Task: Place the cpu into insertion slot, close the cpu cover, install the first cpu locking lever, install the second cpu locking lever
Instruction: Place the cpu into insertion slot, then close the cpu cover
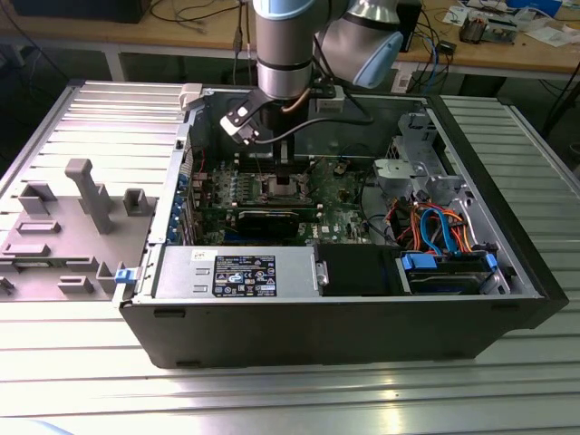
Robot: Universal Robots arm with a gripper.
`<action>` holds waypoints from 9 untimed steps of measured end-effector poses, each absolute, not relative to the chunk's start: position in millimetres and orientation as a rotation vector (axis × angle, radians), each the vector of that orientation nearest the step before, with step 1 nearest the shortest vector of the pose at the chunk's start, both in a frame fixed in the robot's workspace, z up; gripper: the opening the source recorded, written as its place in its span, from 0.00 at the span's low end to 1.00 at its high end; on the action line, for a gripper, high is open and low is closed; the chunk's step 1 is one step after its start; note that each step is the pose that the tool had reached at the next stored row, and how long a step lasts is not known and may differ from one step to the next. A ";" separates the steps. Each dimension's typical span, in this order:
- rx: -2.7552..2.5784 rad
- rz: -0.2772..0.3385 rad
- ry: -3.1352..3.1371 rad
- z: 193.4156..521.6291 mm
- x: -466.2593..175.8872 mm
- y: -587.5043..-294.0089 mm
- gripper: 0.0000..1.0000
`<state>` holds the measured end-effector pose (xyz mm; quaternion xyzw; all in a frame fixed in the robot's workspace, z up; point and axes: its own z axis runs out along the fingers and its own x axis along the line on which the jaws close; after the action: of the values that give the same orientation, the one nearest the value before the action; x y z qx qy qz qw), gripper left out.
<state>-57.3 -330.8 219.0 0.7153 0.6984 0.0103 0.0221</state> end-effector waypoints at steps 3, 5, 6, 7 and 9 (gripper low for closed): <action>2.222 0.011 2.179 219.7 -54.5 -331.0 0.11; 2.166 0.012 2.236 219.5 -54.3 -330.9 0.11; 2.164 0.012 2.238 219.6 -54.3 -330.9 0.11; 2.163 0.012 2.238 219.6 -54.3 -330.9 0.11; 2.158 0.012 2.243 219.6 -54.3 -330.9 0.11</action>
<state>-54.3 -330.9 219.6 0.6933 0.7205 0.0039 0.0144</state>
